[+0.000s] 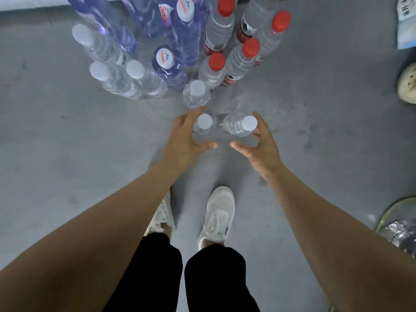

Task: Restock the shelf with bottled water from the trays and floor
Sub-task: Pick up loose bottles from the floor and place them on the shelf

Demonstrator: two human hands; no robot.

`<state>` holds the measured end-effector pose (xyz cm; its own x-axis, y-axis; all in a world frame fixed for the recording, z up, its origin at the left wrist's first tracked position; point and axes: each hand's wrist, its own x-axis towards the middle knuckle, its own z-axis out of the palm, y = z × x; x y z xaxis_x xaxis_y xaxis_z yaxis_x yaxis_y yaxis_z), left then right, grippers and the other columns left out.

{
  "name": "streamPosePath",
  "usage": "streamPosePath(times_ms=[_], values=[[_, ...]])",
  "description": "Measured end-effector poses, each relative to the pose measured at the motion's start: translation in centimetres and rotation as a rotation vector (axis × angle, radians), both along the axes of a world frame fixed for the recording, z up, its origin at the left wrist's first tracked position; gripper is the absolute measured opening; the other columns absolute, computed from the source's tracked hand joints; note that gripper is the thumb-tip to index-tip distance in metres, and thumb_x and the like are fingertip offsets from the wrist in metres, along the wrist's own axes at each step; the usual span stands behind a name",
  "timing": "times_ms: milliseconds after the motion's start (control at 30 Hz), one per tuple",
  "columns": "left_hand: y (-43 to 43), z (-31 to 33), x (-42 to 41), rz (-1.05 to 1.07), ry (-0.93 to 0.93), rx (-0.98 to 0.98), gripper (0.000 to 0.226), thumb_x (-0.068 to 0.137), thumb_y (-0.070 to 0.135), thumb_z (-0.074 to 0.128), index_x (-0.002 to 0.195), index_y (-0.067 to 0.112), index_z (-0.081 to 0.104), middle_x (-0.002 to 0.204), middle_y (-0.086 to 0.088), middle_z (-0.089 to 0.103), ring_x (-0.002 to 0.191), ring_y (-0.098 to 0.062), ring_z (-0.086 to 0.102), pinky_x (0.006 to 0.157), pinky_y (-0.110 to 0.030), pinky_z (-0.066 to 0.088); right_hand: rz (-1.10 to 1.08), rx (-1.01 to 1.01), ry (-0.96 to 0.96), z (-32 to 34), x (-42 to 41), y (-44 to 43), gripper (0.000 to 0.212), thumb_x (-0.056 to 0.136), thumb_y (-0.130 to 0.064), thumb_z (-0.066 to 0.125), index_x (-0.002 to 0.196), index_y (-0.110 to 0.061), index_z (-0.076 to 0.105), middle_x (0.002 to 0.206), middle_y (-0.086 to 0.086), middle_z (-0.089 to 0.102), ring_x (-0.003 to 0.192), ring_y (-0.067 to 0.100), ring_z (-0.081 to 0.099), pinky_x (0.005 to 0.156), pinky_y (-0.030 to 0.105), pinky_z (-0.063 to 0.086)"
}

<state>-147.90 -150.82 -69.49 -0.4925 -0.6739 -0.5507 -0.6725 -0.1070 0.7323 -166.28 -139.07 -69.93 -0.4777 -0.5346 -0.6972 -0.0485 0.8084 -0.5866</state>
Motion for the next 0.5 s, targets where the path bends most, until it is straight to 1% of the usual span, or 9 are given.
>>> streamPosePath(times_ms=[33, 133, 200, 267, 333, 367, 433, 467, 500], values=[[0.0, -0.8, 0.0, -0.003, 0.007, -0.02, 0.094, 0.068, 0.029, 0.09, 0.149, 0.026, 0.042, 0.143, -0.007, 0.045, 0.123, 0.0, 0.033, 0.095, 0.008, 0.018, -0.009, -0.022, 0.0, -0.8, -0.1, 0.0, 0.102, 0.073, -0.027, 0.091, 0.156, -0.036, 0.033, 0.154, -0.005, 0.044, 0.136, 0.012, 0.049, 0.116, 0.039, 0.041], [-0.1, -2.0, -0.3, 0.02, -0.006, -0.068, 0.09, 0.069, 0.019, 0.09, 0.147, 0.022, 0.045, 0.138, -0.009, 0.045, 0.124, -0.008, 0.04, 0.096, 0.003, 0.022, -0.037, -0.08, 0.008, -2.2, -0.4, -0.4, 0.098, 0.063, -0.038, 0.088, 0.148, -0.045, 0.04, 0.147, -0.005, 0.051, 0.13, 0.012, 0.054, 0.112, 0.038, 0.045], [-0.3, -2.5, -0.8, 0.019, -0.027, -0.095, 0.087, 0.07, 0.016, 0.089, 0.146, 0.023, 0.047, 0.131, -0.008, 0.045, 0.124, -0.018, 0.047, 0.1, -0.008, 0.028, -0.044, -0.11, 0.009, -2.6, -0.7, -0.8, 0.088, 0.061, -0.036, 0.087, 0.141, -0.041, 0.049, 0.141, -0.003, 0.056, 0.126, 0.013, 0.057, 0.11, 0.038, 0.048], [-0.6, -2.7, -1.2, 0.014, -0.059, -0.117, 0.083, 0.069, 0.017, 0.089, 0.142, 0.025, 0.05, 0.12, -0.002, 0.043, 0.118, -0.023, 0.051, 0.1, -0.019, 0.035, -0.032, -0.123, 0.022, -2.8, -1.0, -1.2, 0.076, 0.063, -0.03, 0.087, 0.132, -0.036, 0.055, 0.135, -0.002, 0.06, 0.122, 0.015, 0.059, 0.108, 0.037, 0.049], [-0.8, -2.7, -1.5, 0.017, -0.083, -0.131, 0.078, 0.069, 0.019, 0.089, 0.138, 0.026, 0.054, 0.115, -0.001, 0.041, 0.112, -0.024, 0.054, 0.096, -0.02, 0.038, -0.003, -0.111, 0.051, -2.8, -1.2, -1.5, 0.069, 0.064, -0.031, 0.089, 0.126, -0.031, 0.058, 0.13, -0.002, 0.062, 0.118, 0.014, 0.06, 0.105, 0.036, 0.049], [-1.0, -2.6, -1.5, 0.023, -0.088, -0.132, 0.076, 0.069, 0.018, 0.089, 0.136, 0.025, 0.056, 0.114, -0.002, 0.042, 0.109, -0.024, 0.054, 0.093, -0.018, 0.037, 0.003, -0.099, 0.07, -2.8, -1.4, -1.5, 0.068, 0.064, -0.033, 0.09, 0.124, -0.03, 0.059, 0.127, -0.002, 0.063, 0.116, 0.014, 0.061, 0.103, 0.033, 0.05], [-1.4, -2.5, -0.9, 0.037, -0.087, -0.106, 0.07, 0.069, 0.019, 0.089, 0.132, 0.023, 0.059, 0.114, -0.006, 0.047, 0.103, -0.02, 0.052, 0.088, -0.015, 0.035, 0.0, -0.084, 0.088, -2.5, -1.6, -1.4, 0.06, 0.067, -0.031, 0.092, 0.116, -0.028, 0.058, 0.12, -0.003, 0.064, 0.108, 0.012, 0.062, 0.092, 0.021, 0.048], [-1.5, -2.4, -0.5, 0.05, -0.083, -0.072, 0.069, 0.068, 0.023, 0.089, 0.13, 0.023, 0.06, 0.116, -0.009, 0.052, 0.101, -0.018, 0.051, 0.087, -0.017, 0.036, -0.003, -0.068, 0.082, -2.1, -1.6, -1.2, 0.056, 0.07, -0.027, 0.092, 0.114, -0.027, 0.058, 0.115, -0.006, 0.065, 0.102, 0.011, 0.062, 0.085, 0.015, 0.046], [-1.6, -2.3, 0.1, 0.074, -0.085, -0.016, 0.068, 0.065, 0.027, 0.09, 0.126, 0.023, 0.06, 0.117, -0.01, 0.057, 0.101, -0.018, 0.053, 0.086, -0.02, 0.04, -0.009, -0.059, 0.055, -1.7, -1.5, -0.9, 0.054, 0.072, -0.025, 0.092, 0.114, -0.025, 0.058, 0.109, -0.008, 0.065, 0.098, 0.009, 0.062, 0.08, 0.012, 0.044]])
